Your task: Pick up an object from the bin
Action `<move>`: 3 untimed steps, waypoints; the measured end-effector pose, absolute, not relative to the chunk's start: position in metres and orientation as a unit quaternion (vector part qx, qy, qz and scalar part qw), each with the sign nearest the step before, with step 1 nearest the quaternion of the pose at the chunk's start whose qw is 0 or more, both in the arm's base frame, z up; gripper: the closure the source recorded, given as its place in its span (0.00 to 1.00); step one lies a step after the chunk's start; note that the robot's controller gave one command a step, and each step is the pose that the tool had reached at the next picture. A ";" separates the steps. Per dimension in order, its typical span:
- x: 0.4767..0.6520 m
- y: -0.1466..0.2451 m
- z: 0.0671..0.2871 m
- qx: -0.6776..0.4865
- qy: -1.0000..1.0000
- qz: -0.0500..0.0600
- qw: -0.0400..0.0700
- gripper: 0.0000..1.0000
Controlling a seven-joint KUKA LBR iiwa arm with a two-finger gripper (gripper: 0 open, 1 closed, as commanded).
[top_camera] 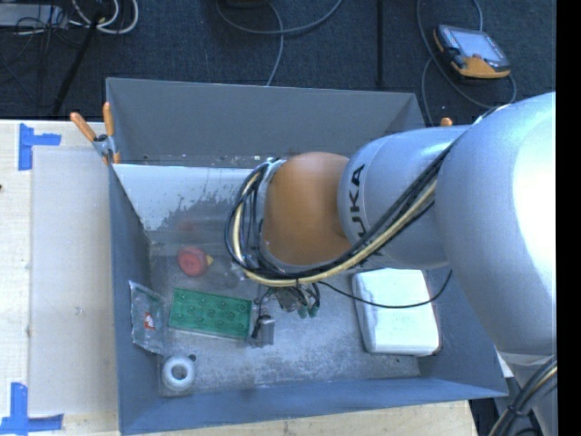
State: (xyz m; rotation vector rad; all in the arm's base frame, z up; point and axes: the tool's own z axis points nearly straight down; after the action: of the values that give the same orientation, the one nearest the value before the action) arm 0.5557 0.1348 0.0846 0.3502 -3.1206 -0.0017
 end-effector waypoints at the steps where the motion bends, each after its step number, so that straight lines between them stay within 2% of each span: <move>1: 0.556 0.140 0.069 0.097 -0.995 0.000 0.002 0.00; 2: 0.558 0.140 0.072 0.096 -0.995 -0.001 0.000 1.00; 3: 0.550 0.141 0.196 0.223 -0.975 0.000 -0.003 1.00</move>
Offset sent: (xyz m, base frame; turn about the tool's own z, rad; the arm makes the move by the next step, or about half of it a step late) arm 0.0010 0.0053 -0.0146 0.0288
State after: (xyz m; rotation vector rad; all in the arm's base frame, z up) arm 0.5499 0.1407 0.1957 0.7017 -3.0691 -0.0005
